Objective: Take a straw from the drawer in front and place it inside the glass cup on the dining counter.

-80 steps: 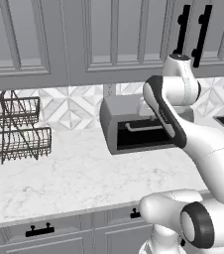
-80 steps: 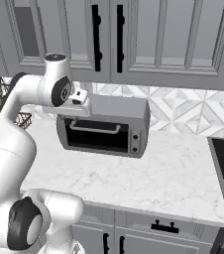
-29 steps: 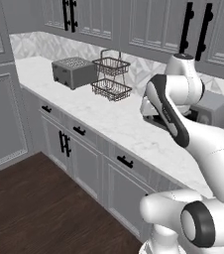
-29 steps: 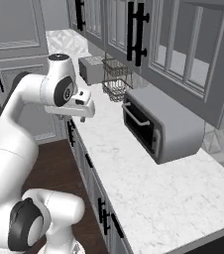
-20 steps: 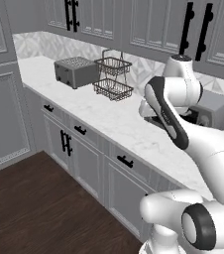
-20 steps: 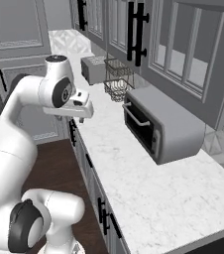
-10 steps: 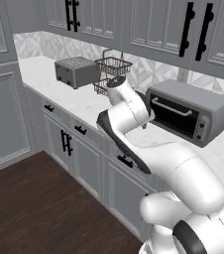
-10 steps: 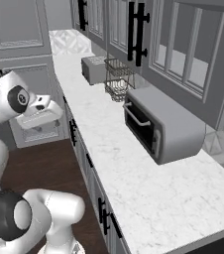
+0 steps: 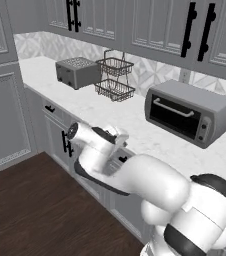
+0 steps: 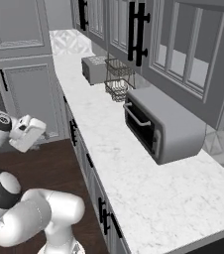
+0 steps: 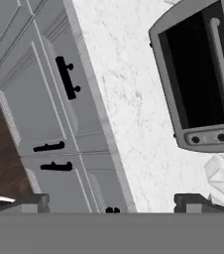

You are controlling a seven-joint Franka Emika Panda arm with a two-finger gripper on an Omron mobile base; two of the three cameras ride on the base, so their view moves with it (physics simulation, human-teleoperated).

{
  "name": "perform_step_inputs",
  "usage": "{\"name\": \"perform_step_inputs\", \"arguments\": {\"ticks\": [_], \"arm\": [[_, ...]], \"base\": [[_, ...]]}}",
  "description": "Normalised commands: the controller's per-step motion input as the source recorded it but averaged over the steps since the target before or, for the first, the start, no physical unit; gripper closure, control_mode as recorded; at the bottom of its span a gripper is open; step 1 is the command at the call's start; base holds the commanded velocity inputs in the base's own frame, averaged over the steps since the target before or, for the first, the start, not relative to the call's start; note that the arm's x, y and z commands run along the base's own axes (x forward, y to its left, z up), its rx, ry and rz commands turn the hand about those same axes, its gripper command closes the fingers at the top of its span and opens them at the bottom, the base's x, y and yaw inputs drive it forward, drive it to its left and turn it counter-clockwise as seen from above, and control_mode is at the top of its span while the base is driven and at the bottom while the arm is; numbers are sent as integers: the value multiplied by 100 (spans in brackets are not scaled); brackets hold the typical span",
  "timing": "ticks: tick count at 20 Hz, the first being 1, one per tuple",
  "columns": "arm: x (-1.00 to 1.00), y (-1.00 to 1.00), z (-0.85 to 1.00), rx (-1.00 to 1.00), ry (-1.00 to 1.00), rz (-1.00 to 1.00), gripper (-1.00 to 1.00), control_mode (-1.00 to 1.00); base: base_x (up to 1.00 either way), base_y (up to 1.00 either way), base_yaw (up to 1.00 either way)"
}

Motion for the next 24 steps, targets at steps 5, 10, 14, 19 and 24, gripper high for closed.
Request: {"name": "perform_step_inputs", "arguments": {"ticks": [5,10,14,19,24], "arm": [[45,12,-85,-33,0,0,-100,-100],[35,0,-68,-27,0,0,-100,-100],[49,-6,-50,-21,0,0,-100,-100],[35,-37,-34,-16,-1,0,-100,-100],[16,-27,-45,-11,-1,0,-100,-100]], "base": [[0,0,0],[0,0,0],[0,0,0],[0,0,0],[0,0,0]]}}
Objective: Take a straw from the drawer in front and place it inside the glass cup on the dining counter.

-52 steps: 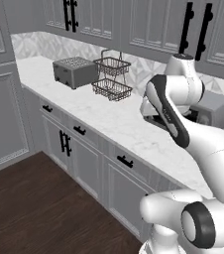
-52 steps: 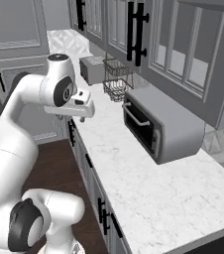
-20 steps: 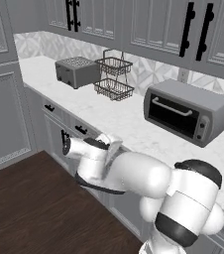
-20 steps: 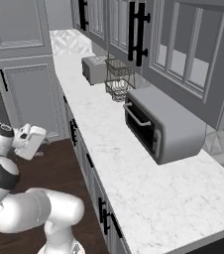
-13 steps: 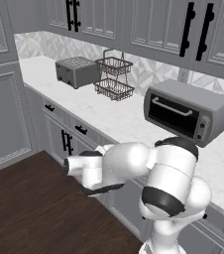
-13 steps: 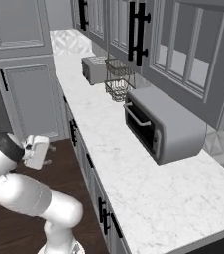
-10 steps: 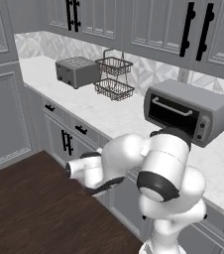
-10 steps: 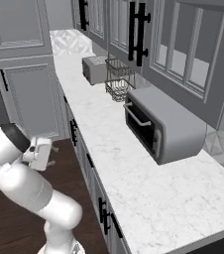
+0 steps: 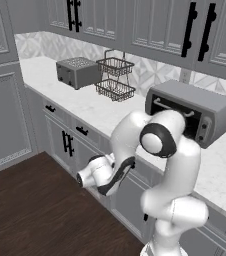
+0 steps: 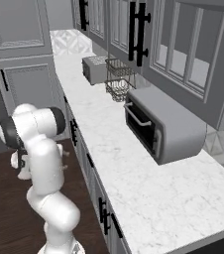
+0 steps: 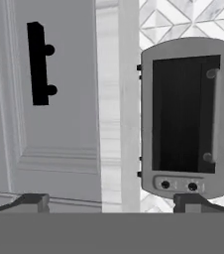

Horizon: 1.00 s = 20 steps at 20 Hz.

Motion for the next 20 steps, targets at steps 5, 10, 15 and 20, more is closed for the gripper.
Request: {"name": "perform_step_inputs", "arguments": {"ticks": [5,10,15,20], "arm": [[12,-19,-40,-10,-2,0,-100,-100],[18,-15,-20,-8,-6,0,-100,-100],[31,-27,-2,-2,-8,0,-100,-100],[44,-27,0,3,-3,0,-100,-100]], "base": [[0,0,0],[0,0,0],[0,0,0],[0,0,0]]}}
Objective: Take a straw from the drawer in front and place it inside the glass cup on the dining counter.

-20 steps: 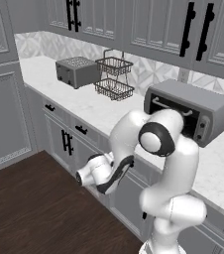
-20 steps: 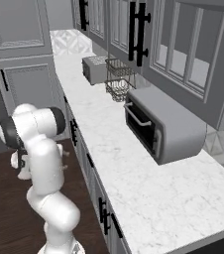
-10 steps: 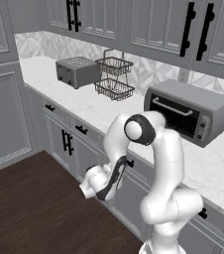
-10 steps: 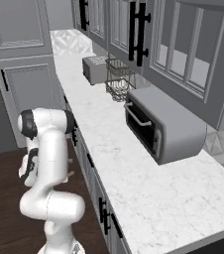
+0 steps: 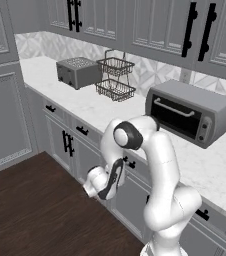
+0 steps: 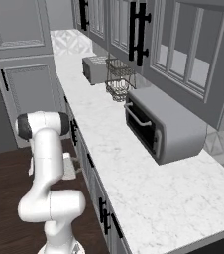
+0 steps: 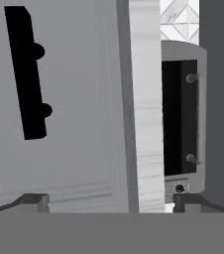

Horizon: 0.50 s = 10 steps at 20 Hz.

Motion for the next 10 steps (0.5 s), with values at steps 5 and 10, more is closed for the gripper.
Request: {"name": "perform_step_inputs", "arguments": {"ticks": [5,10], "arm": [[45,-14,-5,7,0,0,-100,-100],[40,-3,-18,2,0,1,-100,-100]], "base": [[0,0,0],[0,0,0]]}}
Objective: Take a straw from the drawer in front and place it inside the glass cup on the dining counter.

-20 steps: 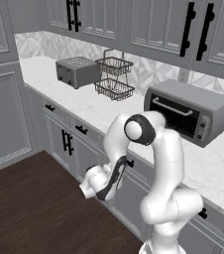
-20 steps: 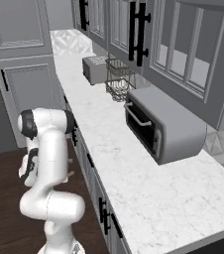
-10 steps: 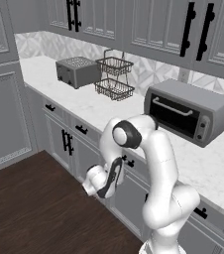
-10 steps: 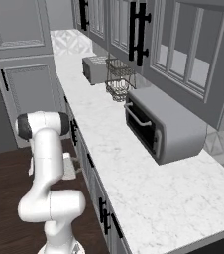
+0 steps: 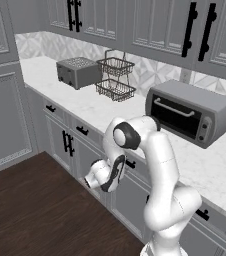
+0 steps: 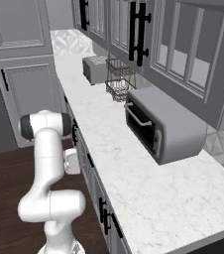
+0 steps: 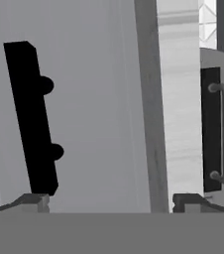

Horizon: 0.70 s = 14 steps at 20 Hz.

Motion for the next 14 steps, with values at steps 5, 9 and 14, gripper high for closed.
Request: {"name": "perform_step_inputs", "arguments": {"ticks": [5,9,14], "arm": [[23,0,-53,0,0,3,-100,-100],[20,-1,-48,0,0,2,-100,-100],[28,-6,-21,1,0,1,-100,-100]], "base": [[0,0,0],[0,0,0],[0,0,0]]}}
